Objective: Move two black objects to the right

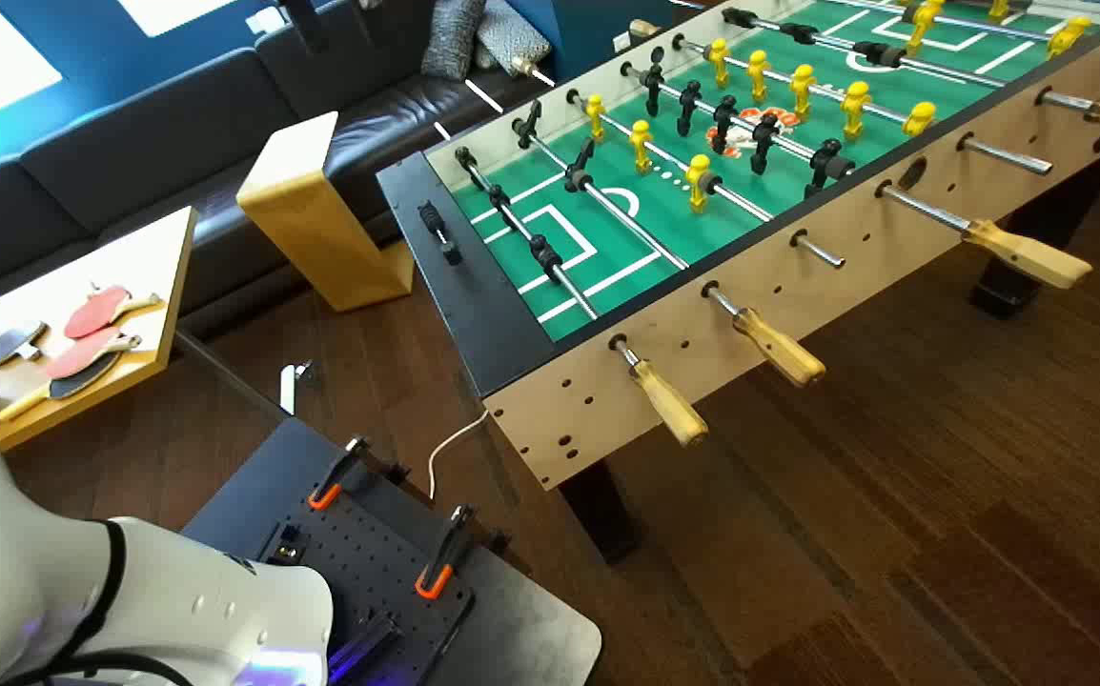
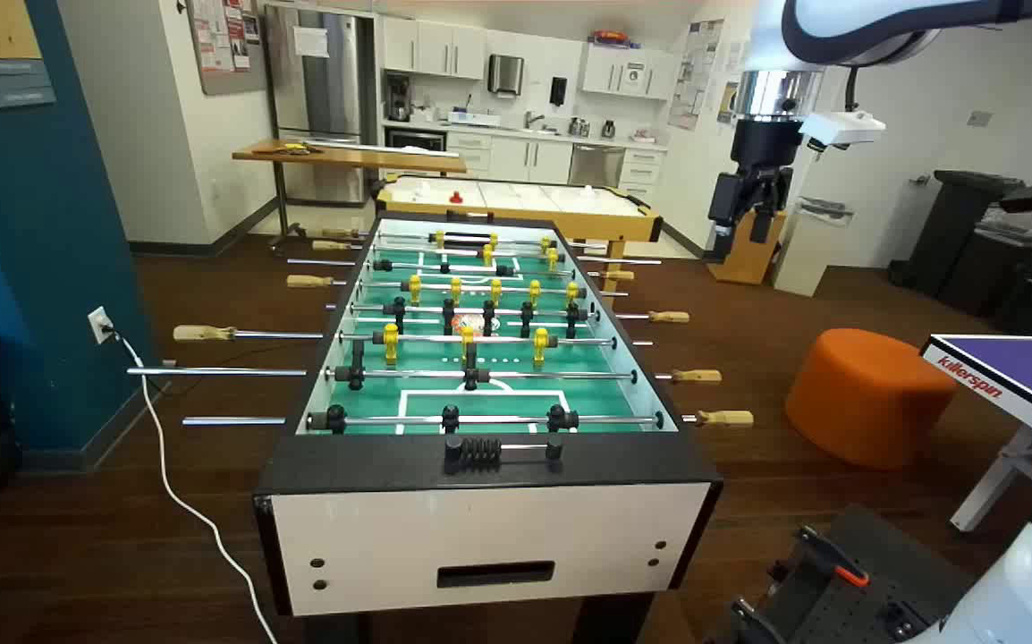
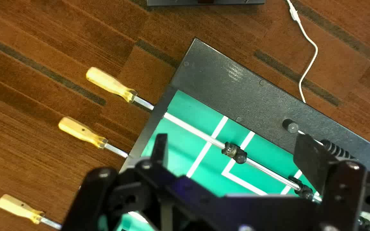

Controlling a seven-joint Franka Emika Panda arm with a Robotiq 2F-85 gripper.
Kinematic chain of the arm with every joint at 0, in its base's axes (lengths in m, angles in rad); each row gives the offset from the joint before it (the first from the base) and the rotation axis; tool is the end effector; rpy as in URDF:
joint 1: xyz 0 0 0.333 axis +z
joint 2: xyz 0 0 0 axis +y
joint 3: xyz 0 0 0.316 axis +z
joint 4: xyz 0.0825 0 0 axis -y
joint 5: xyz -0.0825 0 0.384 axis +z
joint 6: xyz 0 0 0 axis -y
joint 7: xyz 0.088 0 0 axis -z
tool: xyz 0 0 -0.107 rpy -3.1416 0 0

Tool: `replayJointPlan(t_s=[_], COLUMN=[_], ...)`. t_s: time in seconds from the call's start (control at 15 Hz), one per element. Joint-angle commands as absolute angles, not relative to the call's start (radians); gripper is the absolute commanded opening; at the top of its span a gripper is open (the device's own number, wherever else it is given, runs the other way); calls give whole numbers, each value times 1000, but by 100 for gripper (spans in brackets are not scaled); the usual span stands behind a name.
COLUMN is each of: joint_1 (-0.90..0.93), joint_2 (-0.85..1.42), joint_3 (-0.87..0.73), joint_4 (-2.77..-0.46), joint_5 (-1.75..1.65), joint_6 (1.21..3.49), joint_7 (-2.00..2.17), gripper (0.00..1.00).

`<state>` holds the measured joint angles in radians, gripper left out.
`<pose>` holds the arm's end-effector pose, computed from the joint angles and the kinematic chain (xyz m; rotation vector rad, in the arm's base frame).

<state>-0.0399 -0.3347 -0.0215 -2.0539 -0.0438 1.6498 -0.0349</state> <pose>0.4453 -0.0329 0.5706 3.1063 -0.0312 -0.1105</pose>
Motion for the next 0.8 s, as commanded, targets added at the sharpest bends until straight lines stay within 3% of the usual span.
replayJointPlan(t_s=[0.0, 0.73], joint_1=[-35, -19], joint_2=[-334, -313], joint_3=[-26, -2], joint_4=[-2052, -2040], joint_5=[-45, -10], joint_6=[1648, 1656], joint_7=[-34, 24], gripper=[100, 100])
